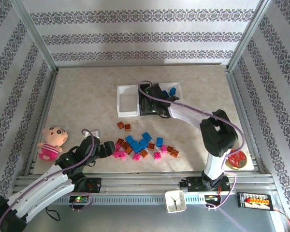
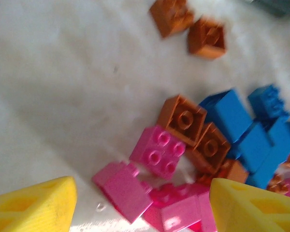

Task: Sort the legos into containers by color
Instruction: Pick up the lego from the middle-left of the table.

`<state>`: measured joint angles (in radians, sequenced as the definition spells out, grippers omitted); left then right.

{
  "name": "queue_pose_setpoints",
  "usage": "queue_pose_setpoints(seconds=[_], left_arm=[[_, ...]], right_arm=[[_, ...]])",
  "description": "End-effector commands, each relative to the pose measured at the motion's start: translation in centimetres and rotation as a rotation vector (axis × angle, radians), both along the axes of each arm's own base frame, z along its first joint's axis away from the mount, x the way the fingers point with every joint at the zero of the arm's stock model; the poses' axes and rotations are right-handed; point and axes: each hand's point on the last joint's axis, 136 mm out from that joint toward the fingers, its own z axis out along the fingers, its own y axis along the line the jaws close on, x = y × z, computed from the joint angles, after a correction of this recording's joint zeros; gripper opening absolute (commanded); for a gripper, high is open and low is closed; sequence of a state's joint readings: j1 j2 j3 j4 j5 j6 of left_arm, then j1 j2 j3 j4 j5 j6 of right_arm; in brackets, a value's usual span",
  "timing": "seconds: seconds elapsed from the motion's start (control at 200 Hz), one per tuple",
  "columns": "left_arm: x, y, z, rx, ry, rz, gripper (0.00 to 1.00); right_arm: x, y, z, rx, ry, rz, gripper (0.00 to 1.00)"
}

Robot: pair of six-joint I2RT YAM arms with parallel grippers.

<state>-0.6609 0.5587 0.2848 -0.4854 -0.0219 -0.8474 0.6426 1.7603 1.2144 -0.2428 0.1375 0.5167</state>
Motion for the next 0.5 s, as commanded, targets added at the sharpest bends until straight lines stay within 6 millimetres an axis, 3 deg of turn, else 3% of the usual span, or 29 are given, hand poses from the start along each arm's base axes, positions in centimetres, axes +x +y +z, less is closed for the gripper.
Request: queue_pose_setpoints(seconds=[0.0,0.13,0.33,0.495], left_arm=[[-1.1,-0.9,-1.5,-0.038,0.076,-0.031,0.72],[-1.1,-0.9,-2.4,-0.04,0.083,-0.027,0.73],[0.3,-2.0,-1.2,-0.105,0.017,-0.02,0.71],[0.6,-1.0,-2.0,-0.032,0.035,0.016,0.58]], right_arm=[[-2.9,-0.7,0.5,0.019,-0.017,0.025,0.57],[-5.8,-2.2,-0.3,0.042,-0.015,0.018,0.57],[-8.1,-3.5,-0.5,0.05,-0.02,0.011,0.57],[-8.9,-4.1,-0.2,0.057,-0.03,0.005,0.57]])
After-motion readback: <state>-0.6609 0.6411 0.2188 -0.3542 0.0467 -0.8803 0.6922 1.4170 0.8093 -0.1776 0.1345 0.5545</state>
